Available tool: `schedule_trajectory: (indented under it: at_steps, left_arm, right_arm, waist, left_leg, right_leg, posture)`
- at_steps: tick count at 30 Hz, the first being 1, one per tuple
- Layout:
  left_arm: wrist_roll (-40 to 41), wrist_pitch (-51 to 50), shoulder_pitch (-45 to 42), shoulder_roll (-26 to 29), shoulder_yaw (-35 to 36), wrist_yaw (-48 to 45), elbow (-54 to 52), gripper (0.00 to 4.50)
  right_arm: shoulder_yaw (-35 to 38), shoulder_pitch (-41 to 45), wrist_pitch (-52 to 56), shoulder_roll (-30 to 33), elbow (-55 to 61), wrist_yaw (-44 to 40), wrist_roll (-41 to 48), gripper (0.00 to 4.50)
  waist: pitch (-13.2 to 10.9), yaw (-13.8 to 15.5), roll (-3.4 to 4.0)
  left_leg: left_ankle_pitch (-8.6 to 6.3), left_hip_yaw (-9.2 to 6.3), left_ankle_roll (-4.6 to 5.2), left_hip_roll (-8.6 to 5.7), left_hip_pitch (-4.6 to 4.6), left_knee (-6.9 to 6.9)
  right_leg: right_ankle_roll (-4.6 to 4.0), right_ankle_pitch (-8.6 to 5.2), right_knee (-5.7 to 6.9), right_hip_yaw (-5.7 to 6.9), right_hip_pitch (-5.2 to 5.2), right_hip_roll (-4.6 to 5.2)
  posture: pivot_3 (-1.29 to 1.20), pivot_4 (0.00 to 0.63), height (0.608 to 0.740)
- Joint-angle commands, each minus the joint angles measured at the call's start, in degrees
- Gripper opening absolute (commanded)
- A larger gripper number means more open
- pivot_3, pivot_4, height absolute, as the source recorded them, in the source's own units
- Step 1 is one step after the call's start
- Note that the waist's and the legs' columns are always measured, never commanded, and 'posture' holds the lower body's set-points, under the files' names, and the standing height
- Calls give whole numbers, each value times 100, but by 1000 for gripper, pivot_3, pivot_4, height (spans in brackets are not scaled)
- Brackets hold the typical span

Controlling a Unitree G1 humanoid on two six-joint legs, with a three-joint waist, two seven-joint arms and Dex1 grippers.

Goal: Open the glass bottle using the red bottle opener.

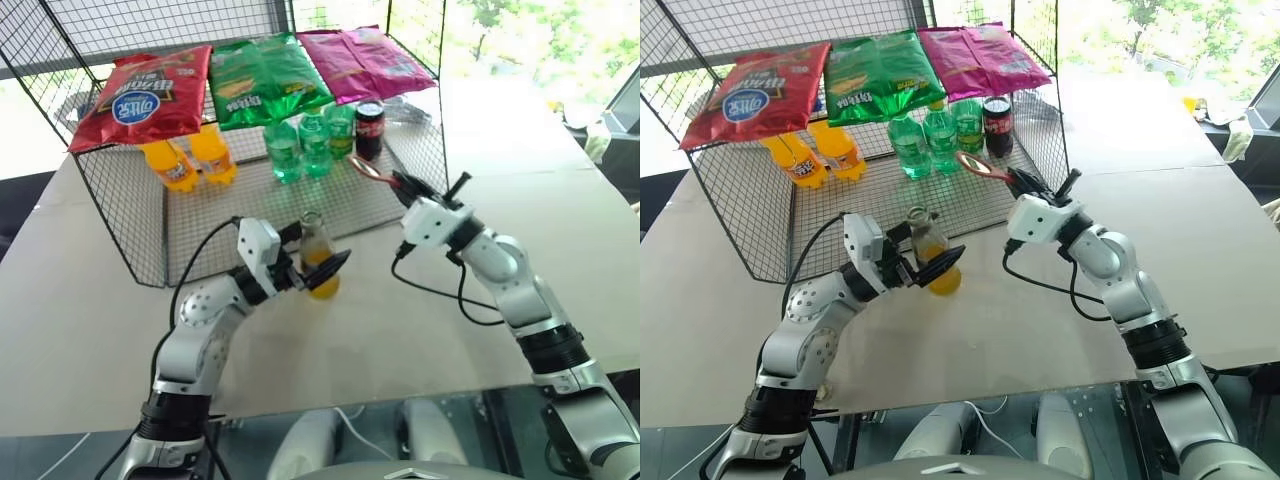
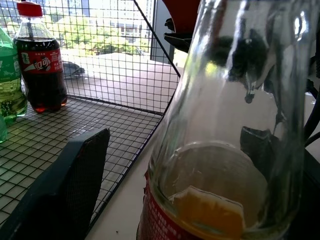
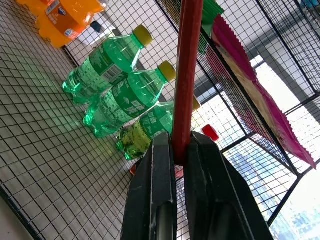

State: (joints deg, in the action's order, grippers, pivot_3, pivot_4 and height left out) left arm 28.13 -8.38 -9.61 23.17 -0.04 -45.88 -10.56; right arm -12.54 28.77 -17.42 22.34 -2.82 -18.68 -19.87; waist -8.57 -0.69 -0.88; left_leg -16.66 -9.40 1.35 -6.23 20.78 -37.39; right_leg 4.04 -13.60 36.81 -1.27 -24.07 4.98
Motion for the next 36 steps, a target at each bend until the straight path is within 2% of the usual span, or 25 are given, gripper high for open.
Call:
schedule_trajectory:
  at_steps: [1,5,13,18,22,24,25,27,28,32,36]
  left_arm:
    - [149,-26,115,77,118,-112,-328,4436]
    - [191,-103,268,225,114,-236,-457,4436]
    - [262,-190,653,605,274,-445,-636,4436]
    - [294,-236,1011,891,414,-671,-787,4436]
    - [495,-365,1293,1056,633,-754,-918,4500]
    - [797,-523,1535,1140,924,-809,-989,4500]
    - [876,-556,1642,1179,1048,-830,-1010,4500]
    - [806,-484,1831,1261,1260,-838,-980,4500]
    - [753,-468,1918,1293,1374,-781,-946,4500]
    - [569,-389,2201,1355,1763,-604,-828,4500]
    - [115,17,2683,1388,2123,-548,-621,4500]
  right_arm:
    - [123,-165,206,-82,349,-181,397,0]
    - [172,-415,727,-233,630,-485,922,0]
    - [69,-1229,2588,-314,1483,-1450,2186,0]
    - [181,-1656,3710,-342,2061,-1528,2711,0]
    - [342,-1830,4125,-272,2340,-1414,2892,1603]
    - [477,-1978,4164,-129,2433,-1456,2937,2853]
    - [542,-2052,4170,-70,2479,-1467,2966,3152]
    - [662,-2202,4035,49,2508,-1419,2906,4200]
    - [719,-2295,3891,110,2501,-1372,2830,4481]
    - [1154,-2745,3605,189,2567,-1405,3064,4481]
    - [1538,-3332,3009,372,2440,-1912,3440,4481]
  waist:
    - [0,0,0]
    - [-1,-1,2]
    - [-2,6,3]
    - [-3,5,6]
    - [-4,9,7]
    - [-4,10,7]
    - [-4,12,7]
    - [-4,19,7]
    - [-4,21,7]
    - [-4,30,7]
    - [-4,29,7]
  left_leg:
    - [0,0,0,0,0,0]
    - [0,2,0,3,0,2]
    - [-1,1,1,6,-1,2]
    - [-1,2,1,7,-1,4]
    - [-1,3,1,12,-2,3]
    - [-1,3,1,13,-2,3]
    - [-2,4,1,13,-3,3]
    - [-2,3,2,13,-1,4]
    - [-3,4,2,14,-1,6]
    - [-3,5,1,14,-3,5]
    - [-3,11,2,16,-6,6]
  right_leg:
    - [0,0,0,-1,0,0]
    - [0,0,0,-1,-1,0]
    - [-1,0,0,-1,1,-1]
    - [-1,0,-2,-3,0,1]
    - [-1,0,-1,-2,0,1]
    - [-1,0,-1,-1,1,1]
    - [-1,0,-1,-2,1,2]
    - [-1,0,-3,1,1,1]
    - [-1,0,-4,0,0,1]
    - [-1,0,-3,0,2,2]
    - [0,0,-5,-3,4,2]
  posture:
    - [0,150,740]
    - [0,150,740]
    - [0,150,740]
    - [0,150,740]
    - [0,150,740]
    - [0,150,740]
    - [0,150,740]
    - [0,150,740]
    - [0,150,740]
    - [0,150,740]
    - [0,150,740]
